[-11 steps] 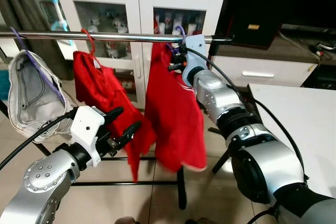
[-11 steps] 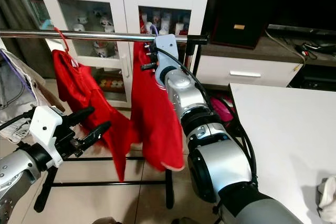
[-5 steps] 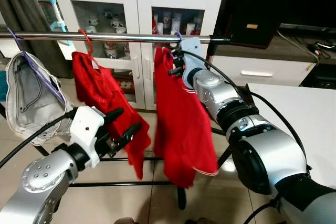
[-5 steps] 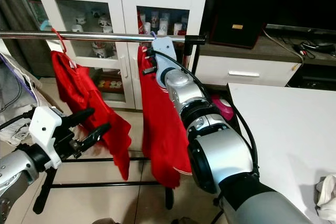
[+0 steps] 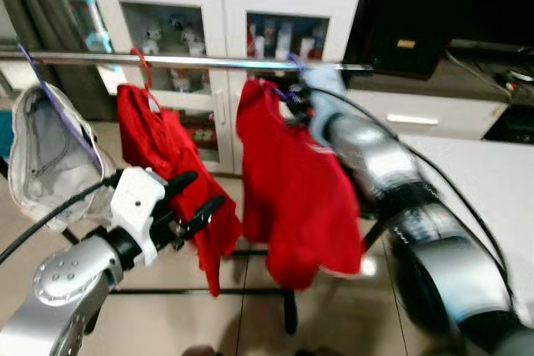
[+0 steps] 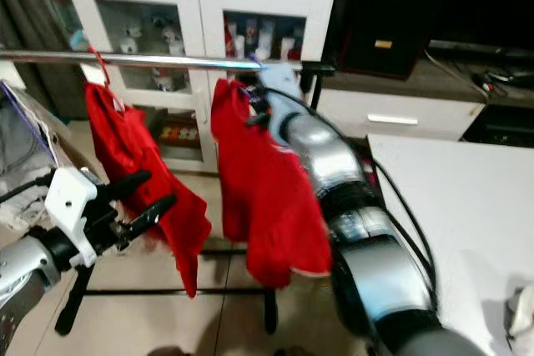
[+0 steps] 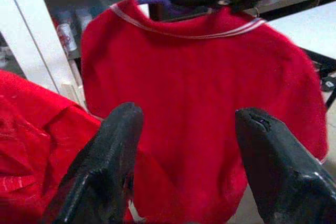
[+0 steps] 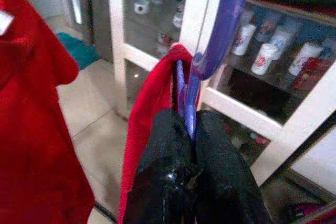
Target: Hang hanger
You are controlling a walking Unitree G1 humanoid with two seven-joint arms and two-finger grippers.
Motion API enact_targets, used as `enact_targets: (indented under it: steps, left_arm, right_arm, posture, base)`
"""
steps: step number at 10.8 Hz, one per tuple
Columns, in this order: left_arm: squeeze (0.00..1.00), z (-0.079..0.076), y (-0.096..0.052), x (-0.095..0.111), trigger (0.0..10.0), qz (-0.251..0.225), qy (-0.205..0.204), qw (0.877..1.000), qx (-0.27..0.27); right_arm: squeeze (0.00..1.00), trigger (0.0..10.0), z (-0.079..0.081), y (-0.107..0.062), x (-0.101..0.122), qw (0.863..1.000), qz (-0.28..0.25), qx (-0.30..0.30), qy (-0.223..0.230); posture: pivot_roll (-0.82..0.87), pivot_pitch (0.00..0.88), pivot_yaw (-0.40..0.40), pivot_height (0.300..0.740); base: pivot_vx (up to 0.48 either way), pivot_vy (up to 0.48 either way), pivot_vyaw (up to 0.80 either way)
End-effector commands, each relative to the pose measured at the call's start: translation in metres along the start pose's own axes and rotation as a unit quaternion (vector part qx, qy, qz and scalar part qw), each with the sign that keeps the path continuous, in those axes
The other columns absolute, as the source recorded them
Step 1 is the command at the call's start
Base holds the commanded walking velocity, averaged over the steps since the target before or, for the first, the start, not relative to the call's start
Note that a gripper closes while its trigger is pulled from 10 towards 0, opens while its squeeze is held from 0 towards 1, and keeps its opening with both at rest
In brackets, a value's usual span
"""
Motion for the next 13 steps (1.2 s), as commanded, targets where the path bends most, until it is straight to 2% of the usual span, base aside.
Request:
enact_targets:
  steps: [1, 2, 3, 4, 5, 7, 9, 10, 11, 13]
  left_arm:
    - [0.0, 0.001, -0.002, 0.004, 10.0, -0.003, 0.006, 1.0, -0.002]
    - [0.0, 0.002, -0.003, 0.005, 10.0, -0.003, 0.007, 1.0, 0.0]
    - [0.0, 0.005, -0.005, 0.006, 10.0, -0.003, 0.009, 1.0, 0.003]
    - [0.0, 0.007, -0.006, 0.007, 10.0, -0.004, 0.01, 1.0, 0.006]
    - [0.0, 0.007, -0.006, 0.008, 10.0, -0.004, 0.01, 1.0, 0.007]
    - [0.0, 0.007, -0.006, 0.008, 10.0, -0.004, 0.011, 1.0, 0.009]
    - [0.0, 0.004, -0.007, 0.005, 10.0, -0.002, 0.007, 1.0, 0.007]
    - [0.0, 0.003, -0.006, 0.006, 10.0, -0.005, 0.005, 1.0, 0.007]
    - [0.0, 0.004, -0.006, 0.008, 10.0, -0.016, -0.002, 1.0, 0.015]
    - [0.0, 0.009, -0.007, 0.014, 10.0, -0.045, -0.022, 0.998, 0.048]
  right_arm:
    - [0.0, 10.0, 0.006, -0.009, 0.008, 1.0, -0.005, 0.025, 0.003]
    - [0.0, 10.0, 0.012, -0.017, 0.008, 0.999, -0.005, 0.035, -0.002]
    - [0.0, 10.0, 0.033, -0.034, 0.015, 0.997, -0.008, 0.071, -0.002]
    - [0.0, 10.0, 0.049, -0.04, 0.023, 0.996, -0.013, 0.093, 0.008]
    - [0.0, 10.0, 0.055, -0.041, 0.026, 0.995, -0.015, 0.097, 0.014]
    - [0.0, 10.0, 0.075, -0.03, 0.028, 0.995, -0.019, 0.1, 0.022]
    - [0.0, 10.0, 0.078, -0.023, 0.024, 0.996, -0.012, 0.079, 0.03]
    - [0.94, 10.0, 0.077, -0.022, 0.023, 0.997, -0.014, 0.067, 0.034]
    - [1.0, 10.0, 0.078, -0.027, 0.023, 0.996, -0.024, 0.069, 0.049]
    - [1.0, 10.0, 0.076, -0.052, 0.038, 0.992, -0.061, 0.088, 0.059]
  posture:
    - [0.15, 0.0, -0.027, 0.74]
    - [0.14, 0.0, -0.027, 0.74]
    - [0.14, 0.0, -0.028, 0.74]
    - [0.14, 0.0, -0.031, 0.74]
    - [0.14, 0.0, -0.032, 0.74]
    - [0.15, 0.0, -0.038, 0.74]
    - [0.16, 0.0, -0.041, 0.74]
    - [0.16, 0.0, -0.041, 0.74]
    - [0.15, 0.0, -0.03, 0.74]
    - [0.12, 0.0, -0.019, 0.74]
  base:
    - [0.0, 0.0, 0.0]
    - [0.0, 0.0, 0.0]
    - [0.0, 0.0, 0.0]
    - [0.0, 0.0, 0.0]
    - [0.0, 0.0, 0.0]
    - [0.0, 0.0, 0.0]
    - [0.0, 0.0, 0.0]
    - [0.0, 0.0, 0.0]
    - [0.0, 0.0, 0.0]
    - [0.0, 0.0, 0.0]
Point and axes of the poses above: a point about 5 cm out from each wrist's last joint towards the gripper, its own y axis pointing out of the wrist towards the gripper, its own x axis along the axis of the wrist's last joint, z = x × y, the point moved 6 cm from there along y, pointing out of the wrist towards the gripper, and after that the axes turned 15 degrees about -y, right-handed, at the moved point
